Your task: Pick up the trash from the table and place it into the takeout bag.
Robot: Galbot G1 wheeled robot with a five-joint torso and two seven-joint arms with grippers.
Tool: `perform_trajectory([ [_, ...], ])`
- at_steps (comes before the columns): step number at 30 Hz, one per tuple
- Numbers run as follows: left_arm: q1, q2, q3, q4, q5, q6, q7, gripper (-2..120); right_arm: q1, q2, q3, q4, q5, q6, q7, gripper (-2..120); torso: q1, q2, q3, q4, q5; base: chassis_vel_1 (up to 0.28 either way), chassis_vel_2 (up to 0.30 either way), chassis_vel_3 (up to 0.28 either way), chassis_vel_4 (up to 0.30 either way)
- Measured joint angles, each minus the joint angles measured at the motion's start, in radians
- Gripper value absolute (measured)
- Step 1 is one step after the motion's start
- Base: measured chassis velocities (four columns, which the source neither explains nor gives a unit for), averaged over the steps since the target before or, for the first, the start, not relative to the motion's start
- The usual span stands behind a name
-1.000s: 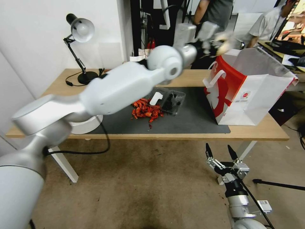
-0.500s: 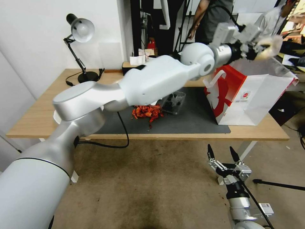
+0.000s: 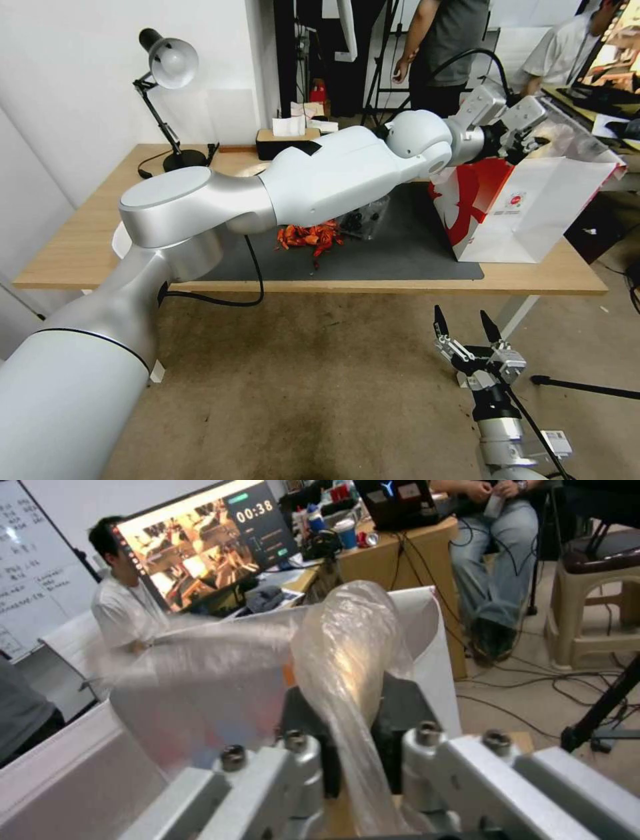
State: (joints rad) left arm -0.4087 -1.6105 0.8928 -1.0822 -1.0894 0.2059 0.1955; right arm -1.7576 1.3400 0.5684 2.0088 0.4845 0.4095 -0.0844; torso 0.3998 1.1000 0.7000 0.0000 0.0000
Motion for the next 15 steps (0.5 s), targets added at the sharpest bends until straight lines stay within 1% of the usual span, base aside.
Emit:
perform_trajectory([
  [1, -0.001, 0.001, -0.001, -0.001, -0.001, 0.001, -0.001, 17, 0.0, 0.0, 0.0, 0.0, 0.0, 0.001, 0.0, 100, 0.0, 0.0, 0.0, 0.0, 0.0, 0.0, 0.0, 0.0, 0.0],
  [3, 0.0, 0.008, -0.005, -0.013, -0.007, 0.01, -0.008, 29, 0.0, 0.002, 0.0, -0.001, 0.001, 0.002, 0.0, 100, 0.0, 0.0, 0.0, 0.0001, 0.0, 0.0, 0.0, 0.0, 0.0],
  [4, 0.0, 0.008, -0.005, -0.013, -0.007, 0.01, -0.008, 29, 0.0, 0.002, 0.0, -0.001, 0.001, 0.002, 0.0, 100, 0.0, 0.0, 0.0, 0.0001, 0.0, 0.0, 0.0, 0.0, 0.0],
  [7, 0.009, 0.014, -0.025, -0.023, -0.01, 0.011, -0.028, 42, 0.003, 0.003, -0.002, -0.001, 0.001, 0.002, 0.0, 100, 0.0, 0.0, 0.0, 0.0001, 0.0, 0.0, 0.0, 0.0, 0.0],
  [8, 0.009, 0.014, -0.025, -0.023, -0.01, 0.011, -0.028, 42, 0.003, 0.003, -0.002, -0.001, 0.001, 0.002, 0.0, 100, 0.0, 0.0, 0.0, 0.0001, 0.0, 0.0, 0.0, 0.0, 0.0],
  [10, 0.011, 0.015, -0.041, -0.024, -0.012, 0.01, -0.026, 54, 0.006, 0.002, -0.003, -0.001, 0.001, 0.001, 0.0, 100, 0.0, 0.0, 0.0, 0.0, 0.0, 0.0, 0.0, 0.0, 0.0],
  [11, 0.011, 0.015, -0.041, -0.024, -0.012, 0.01, -0.026, 54, 0.006, 0.002, -0.003, -0.001, 0.001, 0.001, 0.0, 100, 0.0, 0.0, 0.0, 0.0, 0.0, 0.0, 0.0, 0.0, 0.0],
  [12, 0.01, 0.016, -0.045, -0.026, -0.013, 0.01, -0.021, 57, 0.008, 0.001, -0.003, -0.001, 0.001, 0.001, 0.001, 100, 0.0, 0.0, 0.0, 0.0001, 0.0, 0.0, 0.0, 0.0, 0.0],
  [13, 0.01, 0.016, -0.047, -0.027, -0.014, 0.01, -0.019, 64, 0.009, 0.0, -0.003, -0.001, 0.001, -0.001, 0.001, 100, 0.0, 0.0, 0.0, 0.0001, 0.0, 0.0, 0.0, 0.0, 0.0],
  [14, 0.01, 0.016, -0.047, -0.027, -0.014, 0.01, -0.019, 64, 0.009, 0.0, -0.003, -0.001, 0.001, -0.001, 0.001, 100, 0.0, 0.0, 0.0, 0.0001, 0.0, 0.0, 0.0, 0.0, 0.0],
  [15, 0.01, 0.015, -0.047, -0.028, -0.013, 0.01, -0.019, 69, 0.011, 0.0, -0.003, -0.001, 0.001, -0.002, 0.002, 100, 0.0, 0.0, 0.0, 0.0001, 0.0, 0.0, 0.0, 0.0, 0.0],
])
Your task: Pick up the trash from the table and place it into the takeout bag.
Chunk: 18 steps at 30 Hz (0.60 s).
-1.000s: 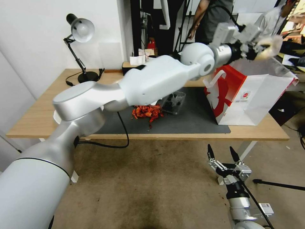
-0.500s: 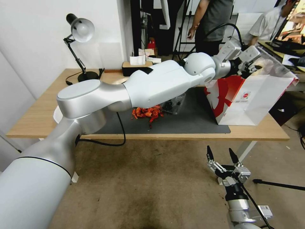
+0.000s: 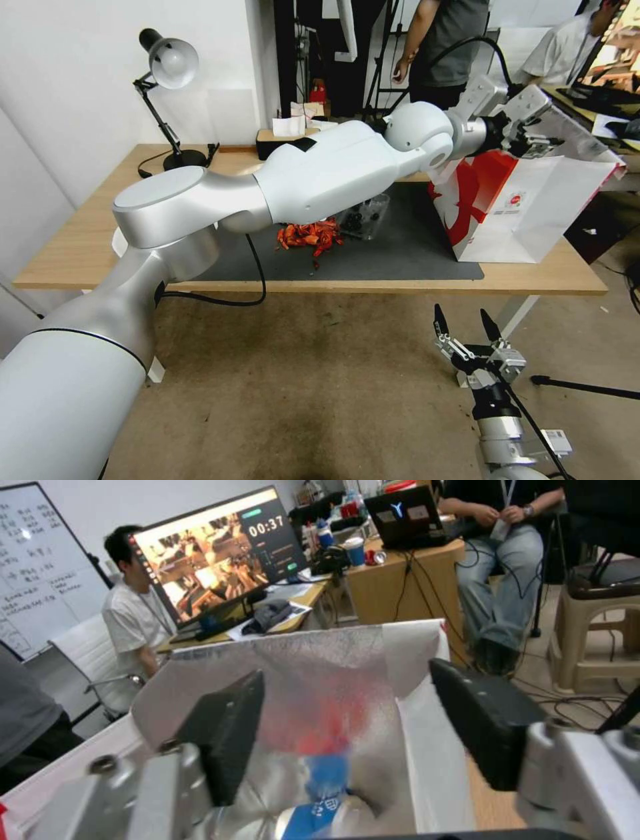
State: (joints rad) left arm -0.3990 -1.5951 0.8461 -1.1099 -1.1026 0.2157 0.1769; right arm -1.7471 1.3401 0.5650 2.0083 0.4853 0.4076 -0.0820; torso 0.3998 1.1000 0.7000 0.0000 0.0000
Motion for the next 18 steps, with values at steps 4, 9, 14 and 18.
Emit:
perform_trajectory([
  [4, 0.009, 0.009, -0.008, -0.018, 0.001, -0.003, -0.015, 84, 0.002, 0.002, -0.002, 0.003, 0.0, -0.004, 0.002, 100, 0.0, 0.0, 0.0, -0.0003, 0.0, 0.0, 0.0, 0.0, 0.0],
  [9, 0.019, 0.083, -0.035, -0.11, 0.003, 0.02, -0.09, 99, 0.005, -0.005, -0.008, -0.004, -0.003, -0.006, 0.002, 100, 0.0, 0.0, 0.0, -0.0001, 0.0, 0.0, 0.0, 0.0, 0.0],
  [14, 0.035, 0.173, -0.071, -0.215, 0.006, 0.032, -0.142, 100, 0.009, -0.026, -0.017, -0.008, -0.008, -0.007, 0.002, 100, 0.0, 0.0, 0.0, -0.0001, -0.0001, 0.0, 0.0, 0.0, 0.0],
  [18, 0.084, 0.281, -0.127, -0.341, 0.016, 0.049, -0.243, 100, 0.017, -0.033, -0.019, -0.008, -0.01, -0.018, 0.004, 100, 0.0, 0.0, 0.0, 0.0001, -0.0004, 0.0, 0.0, 0.0, 0.0],
])
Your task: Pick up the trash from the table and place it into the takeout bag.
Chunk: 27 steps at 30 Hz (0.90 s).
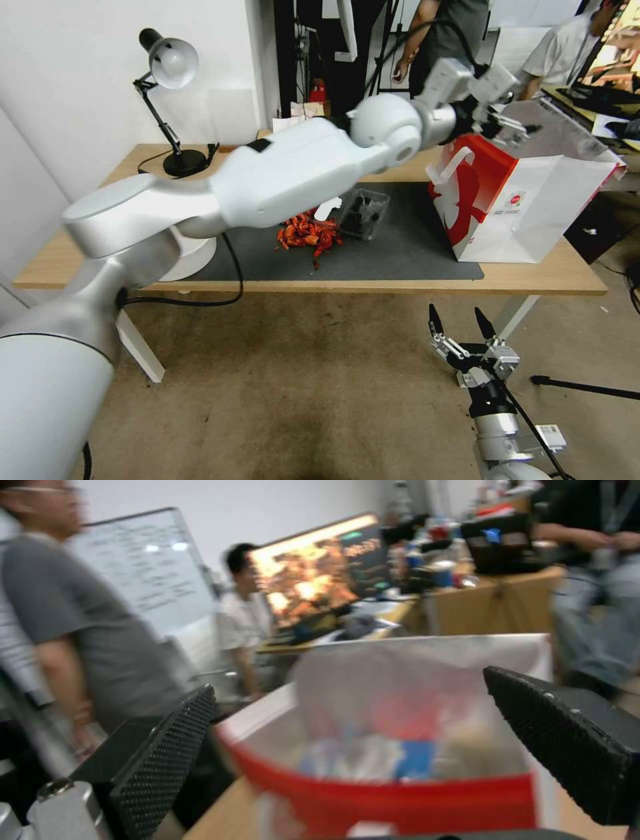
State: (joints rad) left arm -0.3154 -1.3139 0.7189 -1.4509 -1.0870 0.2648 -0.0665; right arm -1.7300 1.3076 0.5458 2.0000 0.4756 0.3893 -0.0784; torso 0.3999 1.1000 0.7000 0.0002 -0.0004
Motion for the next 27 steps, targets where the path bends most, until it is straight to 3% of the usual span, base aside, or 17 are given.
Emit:
perform_trajectory([
  [10, 0.145, 0.18, -0.095, -0.19, 0.043, 0.027, -0.163, 100, 0.006, -0.004, -0.01, 0.002, -0.007, -0.015, 0.005, 100, 0.0, 0.0, 0.0, 0.0, -0.0001, 0.0, 0.0, 0.0, 0.0],
  [13, 0.247, 0.286, -0.142, -0.315, 0.106, 0.026, -0.212, 100, 0.008, -0.012, -0.014, 0.002, -0.009, -0.018, 0.005, 100, 0.0, 0.0, 0.0, -0.0003, 0.0003, 0.0, 0.0, 0.0, 0.0],
  [14, 0.247, 0.286, -0.142, -0.315, 0.106, 0.026, -0.212, 100, 0.008, -0.012, -0.014, 0.002, -0.009, -0.018, 0.005, 100, 0.0, 0.0, 0.0, -0.0003, 0.0003, 0.0, 0.0, 0.0, 0.0],
  [19, 0.466, 0.446, -0.271, -0.481, 0.207, -0.011, -0.266, 100, 0.016, -0.016, -0.026, 0.002, -0.012, -0.026, 0.007, 100, 0.0, 0.0, 0.0, 0.0, 0.0003, 0.0, 0.0, 0.0, 0.0],
  [24, 0.568, 0.494, -0.333, -0.524, 0.265, -0.041, -0.289, 100, 0.016, -0.013, -0.028, 0.002, -0.013, -0.026, 0.007, 100, 0.0, 0.0, 0.0, -0.0001, 0.0001, 0.0, 0.0, 0.0, 0.0],
  [26, 0.767, 0.537, -0.461, -0.591, 0.354, -0.077, -0.308, 100, 0.016, -0.011, -0.031, 0.001, -0.014, -0.026, 0.007, 100, 0.0, 0.0, 0.0, -0.0003, 0.0001, 0.0, 0.0, 0.0, 0.0],
  [27, 0.767, 0.537, -0.461, -0.591, 0.354, -0.077, -0.308, 100, 0.016, -0.011, -0.031, 0.001, -0.014, -0.026, 0.007, 100, 0.0, 0.0, 0.0, -0.0003, 0.0001, 0.0, 0.0, 0.0, 0.0],
])
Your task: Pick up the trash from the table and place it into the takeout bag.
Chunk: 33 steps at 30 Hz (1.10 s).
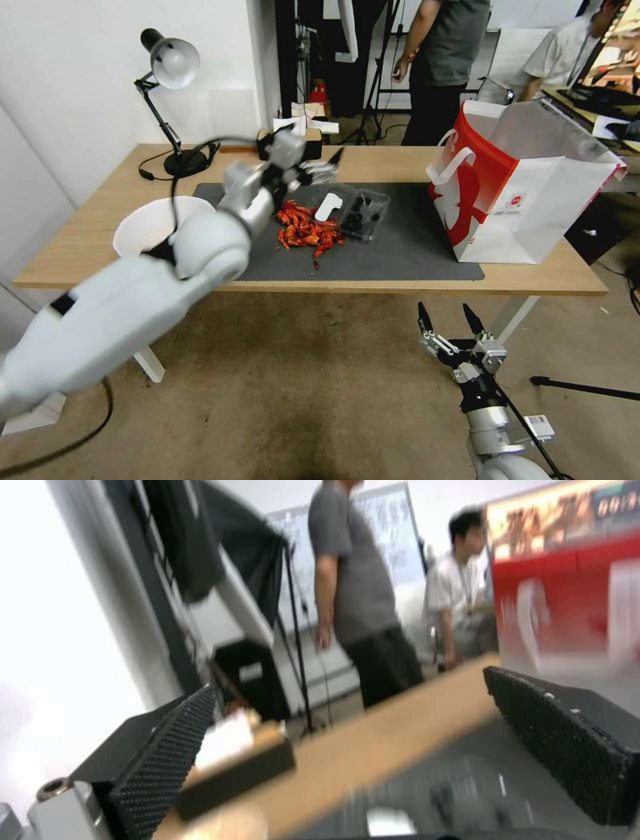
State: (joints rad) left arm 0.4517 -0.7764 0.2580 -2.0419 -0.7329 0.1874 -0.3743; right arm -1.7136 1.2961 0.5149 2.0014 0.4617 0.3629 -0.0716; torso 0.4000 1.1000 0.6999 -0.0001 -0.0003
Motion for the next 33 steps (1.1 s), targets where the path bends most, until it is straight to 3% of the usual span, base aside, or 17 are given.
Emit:
perform_trajectory([
  [3, 0.28, 0.027, -0.158, -0.075, 0.102, -0.028, 0.016, 100, 0.0, 0.0, -0.002, -0.001, -0.001, 0.0, -0.003, 100, 0.0, 0.0, 0.0, 0.0005, 0.0, 0.0, 0.0, 0.0, 0.0],
  [4, 0.28, 0.027, -0.158, -0.075, 0.102, -0.028, 0.016, 100, 0.0, 0.0, -0.002, -0.001, -0.001, 0.0, -0.003, 100, 0.0, 0.0, 0.0, 0.0005, 0.0, 0.0, 0.0, 0.0, 0.0],
  [6, 0.432, 0.019, -0.274, -0.108, 0.146, -0.05, 0.01, 100, 0.006, 0.0, -0.009, -0.018, -0.004, -0.001, -0.003, 100, 0.0, 0.0, 0.0, 0.0, 0.0004, 0.0, 0.0, 0.0, 0.0],
  [8, 0.479, 0.017, -0.31, -0.12, 0.162, -0.06, 0.002, 100, 0.009, 0.001, -0.01, -0.024, -0.005, -0.001, -0.003, 100, 0.0, 0.0, 0.0, -0.0003, 0.0006, 0.0, 0.0, 0.0, 0.0],
  [14, 0.676, -0.014, -0.387, -0.167, 0.273, -0.078, -0.063, 100, 0.014, 0.003, -0.012, -0.03, -0.006, -0.001, -0.003, 100, 0.0, 0.0, 0.0, 0.0002, 0.0003, 0.0, 0.0, 0.0, 0.0],
  [18, 0.818, -0.067, -0.438, -0.176, 0.369, -0.093, -0.117, 100, 0.015, 0.001, -0.014, -0.028, -0.006, -0.003, -0.003, 100, 0.0, 0.0, 0.0, -0.0001, 0.0003, 0.0, 0.0, 0.0, 0.0],
  [20, 0.948, -0.118, -0.482, -0.172, 0.436, -0.112, -0.153, 100, 0.016, -0.003, -0.016, -0.021, -0.005, -0.011, -0.003, 100, 0.0, 0.0, 0.0, 0.0002, 0.0001, 0.0, 0.0, 0.0, 0.0],
  [21, 0.948, -0.118, -0.482, -0.172, 0.436, -0.112, -0.153, 100, 0.016, -0.003, -0.016, -0.021, -0.005, -0.011, -0.003, 100, 0.0, 0.0, 0.0, 0.0002, 0.0001, 0.0, 0.0, 0.0, 0.0],
  [23, 1.091, -0.161, -0.531, -0.153, 0.501, -0.123, -0.188, 100, 0.02, -0.005, -0.021, -0.02, -0.001, -0.022, 0.0, 100, 0.0, 0.0, 0.0, 0.0005, 0.0003, 0.0, 0.0, 0.0, 0.0],
  [28, 1.182, -0.183, -0.567, -0.137, 0.516, -0.152, -0.209, 100, 0.022, -0.011, -0.023, -0.02, 0.001, -0.025, 0.002, 100, 0.0, 0.0, 0.0, 0.0003, 0.0003, 0.0, 0.0, 0.0, 0.0],
  [33, 1.206, -0.219, -0.56, -0.07, 0.504, -0.233, -0.181, 100, 0.023, -0.022, -0.024, -0.028, 0.003, -0.026, 0.002, 100, 0.0, 0.0, 0.0, 0.0, 0.0003, 0.0, 0.0, 0.0, 0.0],
])
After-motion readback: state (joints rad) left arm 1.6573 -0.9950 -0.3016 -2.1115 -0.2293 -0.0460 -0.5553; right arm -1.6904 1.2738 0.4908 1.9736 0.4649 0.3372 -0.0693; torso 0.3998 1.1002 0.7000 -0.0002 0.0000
